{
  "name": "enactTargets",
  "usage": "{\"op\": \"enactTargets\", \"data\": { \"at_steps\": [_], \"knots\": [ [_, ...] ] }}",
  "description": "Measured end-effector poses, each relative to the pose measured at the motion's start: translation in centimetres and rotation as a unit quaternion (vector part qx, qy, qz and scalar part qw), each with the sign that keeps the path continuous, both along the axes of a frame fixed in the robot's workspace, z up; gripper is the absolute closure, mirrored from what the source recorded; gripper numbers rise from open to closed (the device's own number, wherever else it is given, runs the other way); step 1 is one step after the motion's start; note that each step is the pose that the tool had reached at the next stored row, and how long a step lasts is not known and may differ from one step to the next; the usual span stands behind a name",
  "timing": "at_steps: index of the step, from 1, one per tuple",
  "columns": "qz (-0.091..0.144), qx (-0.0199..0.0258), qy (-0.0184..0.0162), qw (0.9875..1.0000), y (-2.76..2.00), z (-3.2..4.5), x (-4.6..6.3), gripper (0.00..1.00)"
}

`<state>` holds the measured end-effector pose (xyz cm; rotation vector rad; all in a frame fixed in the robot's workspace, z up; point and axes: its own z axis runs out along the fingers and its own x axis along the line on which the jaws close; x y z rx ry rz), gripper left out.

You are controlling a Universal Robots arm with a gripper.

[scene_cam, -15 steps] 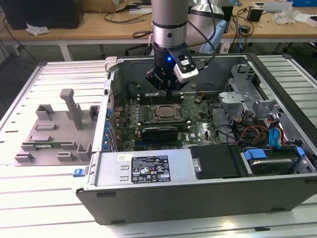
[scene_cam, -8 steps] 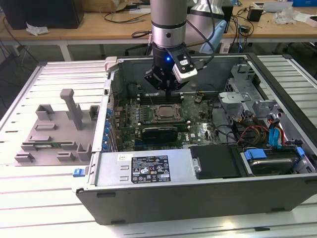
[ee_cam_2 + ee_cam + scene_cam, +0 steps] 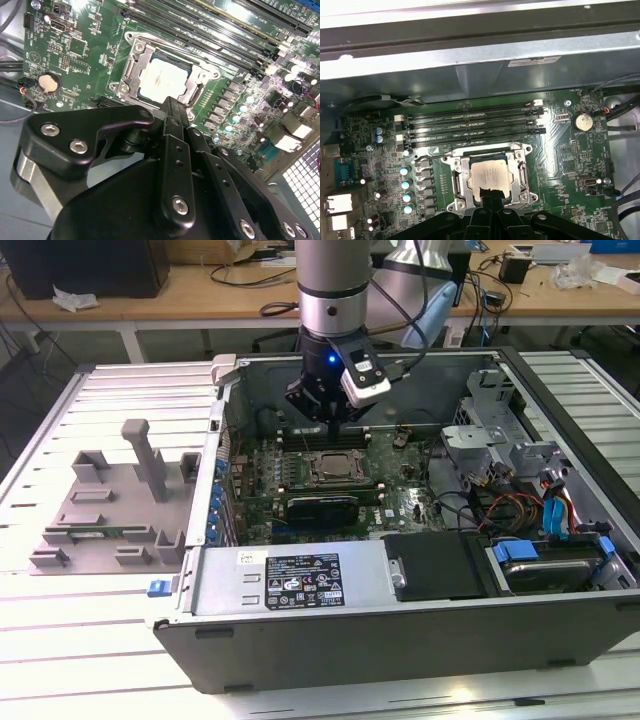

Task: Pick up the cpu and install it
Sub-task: 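Install the first cpu locking lever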

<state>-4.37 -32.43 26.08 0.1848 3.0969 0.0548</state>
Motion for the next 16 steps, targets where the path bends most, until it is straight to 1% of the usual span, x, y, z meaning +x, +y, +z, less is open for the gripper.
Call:
{"op": "enactTargets", "data": {
  "at_steps": [7,10,16],
  "knots": [
    [0.0,0.0,0.0,1.0,0.0,0.0,-0.8,0.89],
    [0.0,0.0,0.0,1.0,0.0,0.0,-1.5,0.89],
    [0.0,0.0,0.0,1.0,0.0,0.0,-2.3,0.89]
  ]
}}
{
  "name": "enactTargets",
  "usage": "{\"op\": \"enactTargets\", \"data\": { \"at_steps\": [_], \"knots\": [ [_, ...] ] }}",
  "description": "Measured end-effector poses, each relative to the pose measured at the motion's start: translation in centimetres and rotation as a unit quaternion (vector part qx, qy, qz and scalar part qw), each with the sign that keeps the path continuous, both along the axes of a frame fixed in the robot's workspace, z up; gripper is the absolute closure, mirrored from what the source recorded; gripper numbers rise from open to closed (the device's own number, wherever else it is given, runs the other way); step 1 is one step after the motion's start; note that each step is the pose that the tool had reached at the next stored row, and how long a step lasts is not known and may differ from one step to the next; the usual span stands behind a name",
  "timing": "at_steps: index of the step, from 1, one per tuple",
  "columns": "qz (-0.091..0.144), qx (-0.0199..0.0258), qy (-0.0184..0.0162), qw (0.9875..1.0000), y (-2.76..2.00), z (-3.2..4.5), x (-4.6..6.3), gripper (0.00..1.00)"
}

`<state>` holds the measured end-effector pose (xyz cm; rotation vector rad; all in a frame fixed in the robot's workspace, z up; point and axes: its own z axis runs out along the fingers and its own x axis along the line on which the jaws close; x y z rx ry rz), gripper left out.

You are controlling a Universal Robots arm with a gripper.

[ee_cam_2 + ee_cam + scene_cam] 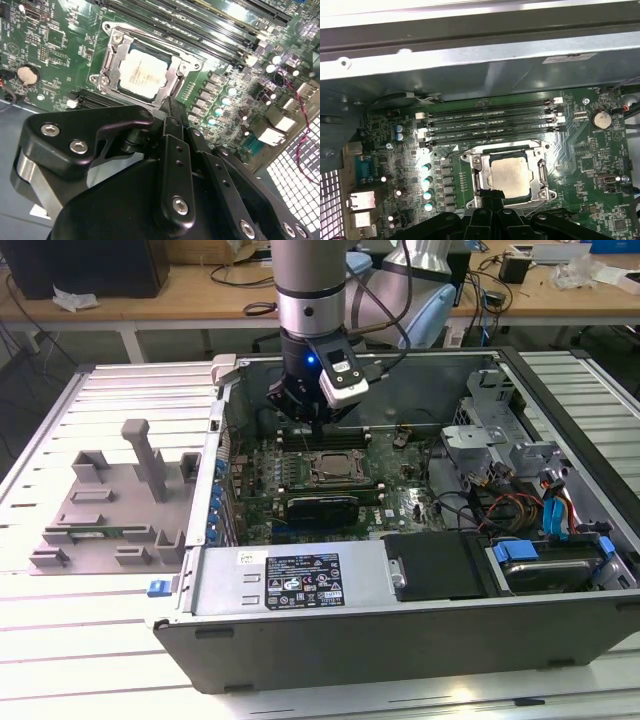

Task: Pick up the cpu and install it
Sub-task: 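Install the first cpu locking lever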

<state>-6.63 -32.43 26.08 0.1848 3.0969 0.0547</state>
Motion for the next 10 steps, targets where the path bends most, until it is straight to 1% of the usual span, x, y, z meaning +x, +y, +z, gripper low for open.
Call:
{"op": "enactTargets", "data": {
  "at_steps": [5,8,10],
  "knots": [
    [0.0,0.0,0.0,1.0,0.0,0.0,-0.9,0.89],
    [0.0,0.0,0.0,1.0,0.0,0.0,-1.9,0.89],
    [0.0,0.0,0.0,1.0,0.0,0.0,-2.7,0.89]
  ]
}}
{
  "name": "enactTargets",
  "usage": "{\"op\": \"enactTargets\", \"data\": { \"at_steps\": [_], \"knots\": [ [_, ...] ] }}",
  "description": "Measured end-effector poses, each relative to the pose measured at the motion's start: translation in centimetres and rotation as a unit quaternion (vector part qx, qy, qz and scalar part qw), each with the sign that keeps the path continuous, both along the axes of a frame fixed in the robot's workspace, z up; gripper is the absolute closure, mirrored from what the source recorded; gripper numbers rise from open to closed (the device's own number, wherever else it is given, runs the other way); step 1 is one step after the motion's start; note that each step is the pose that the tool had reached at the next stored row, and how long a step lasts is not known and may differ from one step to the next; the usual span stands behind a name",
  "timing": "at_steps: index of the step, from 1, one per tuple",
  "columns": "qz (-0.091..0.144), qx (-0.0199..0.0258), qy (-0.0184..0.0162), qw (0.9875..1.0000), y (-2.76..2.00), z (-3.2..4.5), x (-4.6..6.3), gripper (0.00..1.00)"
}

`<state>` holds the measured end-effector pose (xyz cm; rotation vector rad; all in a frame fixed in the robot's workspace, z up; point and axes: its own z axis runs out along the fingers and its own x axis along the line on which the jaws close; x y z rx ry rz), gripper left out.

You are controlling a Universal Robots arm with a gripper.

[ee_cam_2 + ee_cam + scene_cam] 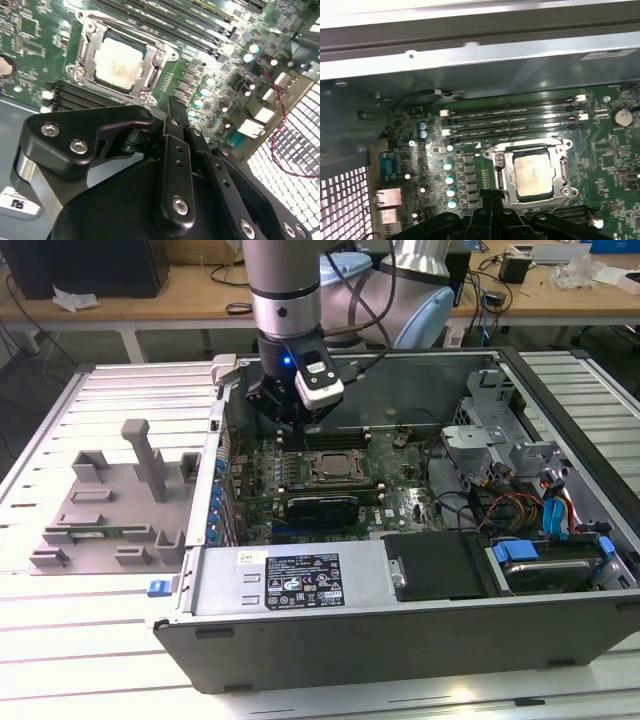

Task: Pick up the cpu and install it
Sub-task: 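Install the first cpu locking lever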

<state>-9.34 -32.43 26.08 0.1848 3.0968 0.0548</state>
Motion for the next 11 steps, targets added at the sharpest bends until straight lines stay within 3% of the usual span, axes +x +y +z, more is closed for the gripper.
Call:
{"op": "enactTargets", "data": {
  "at_steps": [11],
  "knots": [
    [0.0,0.0,-0.0001,1.0,0.0,-0.01,-2.5,0.89]
  ]
}}
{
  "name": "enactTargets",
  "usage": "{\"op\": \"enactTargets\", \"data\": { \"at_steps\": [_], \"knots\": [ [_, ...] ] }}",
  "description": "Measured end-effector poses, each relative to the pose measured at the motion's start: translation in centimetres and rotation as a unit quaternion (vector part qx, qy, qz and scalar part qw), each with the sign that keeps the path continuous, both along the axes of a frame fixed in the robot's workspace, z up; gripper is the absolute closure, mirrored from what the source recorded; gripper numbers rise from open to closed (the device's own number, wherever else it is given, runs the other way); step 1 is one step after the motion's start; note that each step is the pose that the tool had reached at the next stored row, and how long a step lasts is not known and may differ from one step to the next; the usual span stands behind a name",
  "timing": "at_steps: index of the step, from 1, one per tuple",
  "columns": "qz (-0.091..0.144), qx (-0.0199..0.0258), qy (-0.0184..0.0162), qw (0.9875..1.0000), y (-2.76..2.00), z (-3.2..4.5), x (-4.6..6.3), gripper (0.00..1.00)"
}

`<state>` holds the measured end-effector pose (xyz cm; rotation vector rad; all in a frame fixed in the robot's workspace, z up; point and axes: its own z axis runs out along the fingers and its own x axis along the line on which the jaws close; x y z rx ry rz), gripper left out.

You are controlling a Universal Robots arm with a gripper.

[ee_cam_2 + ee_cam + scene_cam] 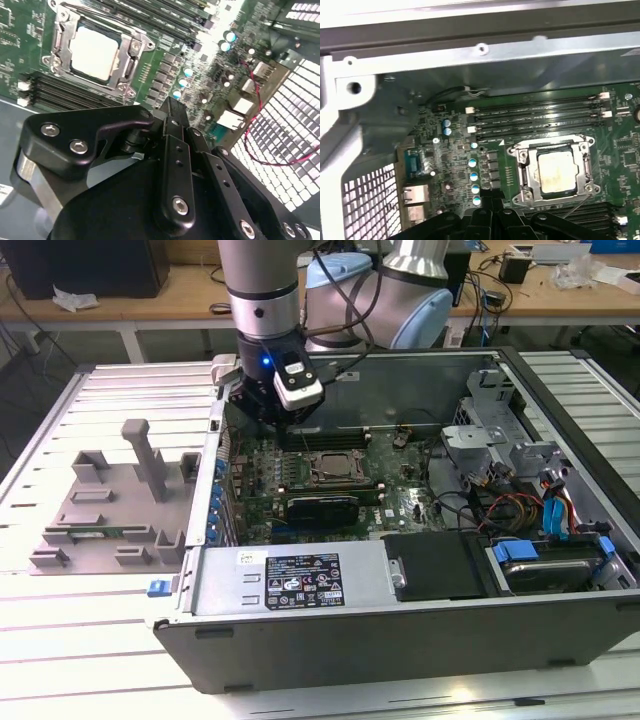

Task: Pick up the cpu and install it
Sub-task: 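Install the first cpu locking lever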

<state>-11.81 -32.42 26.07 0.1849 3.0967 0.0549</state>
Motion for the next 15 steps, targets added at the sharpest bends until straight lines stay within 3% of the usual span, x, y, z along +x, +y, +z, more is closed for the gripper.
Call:
{"op": "enactTargets", "data": {
  "at_steps": [1,10,11,12,15],
  "knots": [
    [0.0,0.0,0.0001,1.0,0.0,0.0,-0.01,0.89],
    [0.0,0.0297,0.0001,0.9996,0.0,0.0,-0.3,0.89],
    [0.0,0.045,0.0001,0.999,0.0,0.0,-0.4,0.89],
    [0.0,0.0541,0.0001,0.9985,0.0,0.0,-0.41,0.89],
    [0.0,0.0683,0.0001,0.9977,0.0,0.0,-0.4,0.89]
  ]
}}
